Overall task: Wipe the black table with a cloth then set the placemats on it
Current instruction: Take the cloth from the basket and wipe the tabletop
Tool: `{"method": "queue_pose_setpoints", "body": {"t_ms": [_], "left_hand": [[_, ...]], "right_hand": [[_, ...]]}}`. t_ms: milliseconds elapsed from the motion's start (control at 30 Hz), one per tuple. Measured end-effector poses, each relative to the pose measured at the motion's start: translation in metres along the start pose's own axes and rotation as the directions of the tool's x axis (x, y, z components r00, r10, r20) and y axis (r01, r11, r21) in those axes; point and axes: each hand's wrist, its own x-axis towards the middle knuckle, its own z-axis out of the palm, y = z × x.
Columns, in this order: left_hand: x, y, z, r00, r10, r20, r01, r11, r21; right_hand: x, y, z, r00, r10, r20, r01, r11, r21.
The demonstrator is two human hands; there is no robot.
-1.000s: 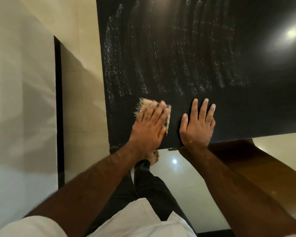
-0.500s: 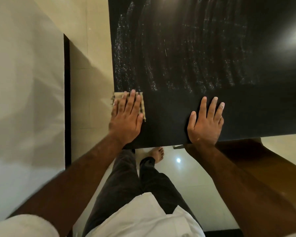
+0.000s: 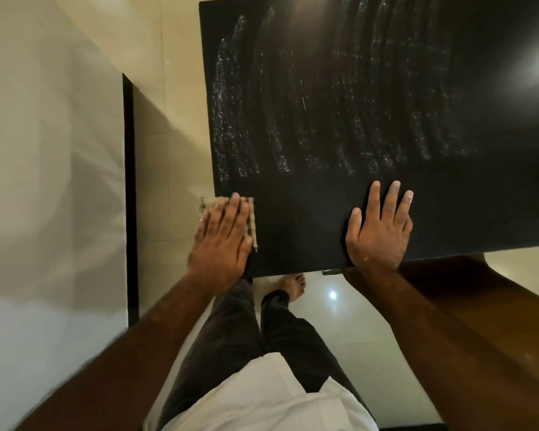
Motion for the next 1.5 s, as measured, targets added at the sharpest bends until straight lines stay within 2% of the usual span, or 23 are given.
{"method": "queue_pose_setpoints", "body": {"t_ms": [133,233,300,433,567,767,933,1067,1200,1300,1367,1433,1500], "left_hand": [[0.067,-0.001,-0.023,0.993,-0.087,-0.081,0.084,0.996,-0.034],[0.105,0.021,-0.033,0.989,-0.095,-0.112,0.094,0.995,-0.015],[0.115,0.047,-0.033,0.99,-0.054,-0.131,0.055,0.998,0.004],[0.1,0.097,-0.021,0.987,0.145,-0.071,-0.143,0.989,0.031],[0.055,0.09,-0.005,0.97,0.242,-0.008,-0.241,0.968,0.071],[0.047,0.03,-0.005,0.992,0.125,-0.015,-0.124,0.99,0.069],[0.102,0.06,-0.02,0.99,0.07,-0.12,-0.065,0.997,0.042],[0.134,0.111,-0.022,0.973,0.198,-0.119,-0.195,0.98,0.042],[0.124,0.148,-0.017,0.927,0.365,-0.081,-0.364,0.931,0.028],[0.119,0.147,-0.027,0.877,0.481,-0.013,-0.478,0.867,-0.139],[0.116,0.13,-0.035,0.9,0.43,-0.076,-0.435,0.869,-0.237],[0.116,0.105,-0.033,0.949,0.274,-0.154,-0.304,0.925,-0.228],[0.117,0.083,-0.028,0.974,0.181,-0.136,-0.203,0.964,-0.169]], "right_hand": [[0.001,-0.001,0.0,1.0,0.002,-0.015,-0.002,1.0,-0.008],[0.0,0.001,0.001,1.0,-0.001,-0.019,0.001,1.0,-0.011],[-0.001,0.002,0.001,1.0,-0.004,-0.02,0.004,1.0,-0.014],[0.0,0.002,0.0,1.0,-0.003,-0.005,0.003,1.0,-0.007],[0.002,0.003,0.0,1.0,-0.003,0.005,0.003,1.0,-0.004],[0.003,0.001,0.001,1.0,0.008,-0.002,-0.008,1.0,-0.006],[0.003,0.001,0.004,1.0,0.021,-0.003,-0.021,1.0,-0.002],[0.003,0.003,0.005,1.0,0.014,0.008,-0.014,1.0,0.003],[0.001,0.004,0.003,1.0,0.022,0.012,-0.022,0.998,0.054],[-0.002,0.002,-0.003,0.999,0.043,0.015,-0.044,0.99,0.131],[-0.002,-0.007,-0.007,1.0,0.0,0.015,-0.003,0.989,0.149],[0.0,-0.025,-0.009,0.997,-0.075,0.022,0.072,0.99,0.118],[0.002,-0.049,-0.006,0.988,-0.144,0.045,0.14,0.986,0.087]]}}
